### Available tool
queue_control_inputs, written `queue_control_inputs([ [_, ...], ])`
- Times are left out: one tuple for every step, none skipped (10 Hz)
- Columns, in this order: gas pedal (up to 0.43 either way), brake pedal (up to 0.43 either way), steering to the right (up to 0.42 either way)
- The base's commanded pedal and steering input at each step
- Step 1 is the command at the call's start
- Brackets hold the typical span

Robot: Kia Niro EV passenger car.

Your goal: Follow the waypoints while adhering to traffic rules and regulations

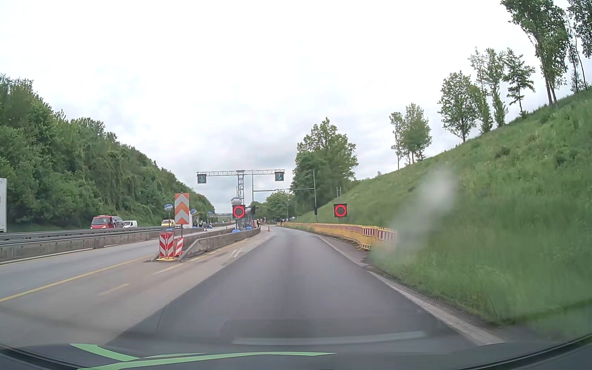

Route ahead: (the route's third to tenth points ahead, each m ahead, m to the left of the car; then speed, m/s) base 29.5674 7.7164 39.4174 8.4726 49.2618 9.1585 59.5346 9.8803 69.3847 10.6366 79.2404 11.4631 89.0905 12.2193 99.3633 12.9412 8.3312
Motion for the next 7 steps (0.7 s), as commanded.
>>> queue_control_inputs([
  [0.0, 0.091, -0.004],
  [0.0, 0.104, -0.004],
  [0.0, 0.11, -0.003],
  [0.0, 0.11, -0.003],
  [0.0, 0.11, -0.003],
  [0.0, 0.11, -0.003],
  [0.0, 0.11, -0.003],
])
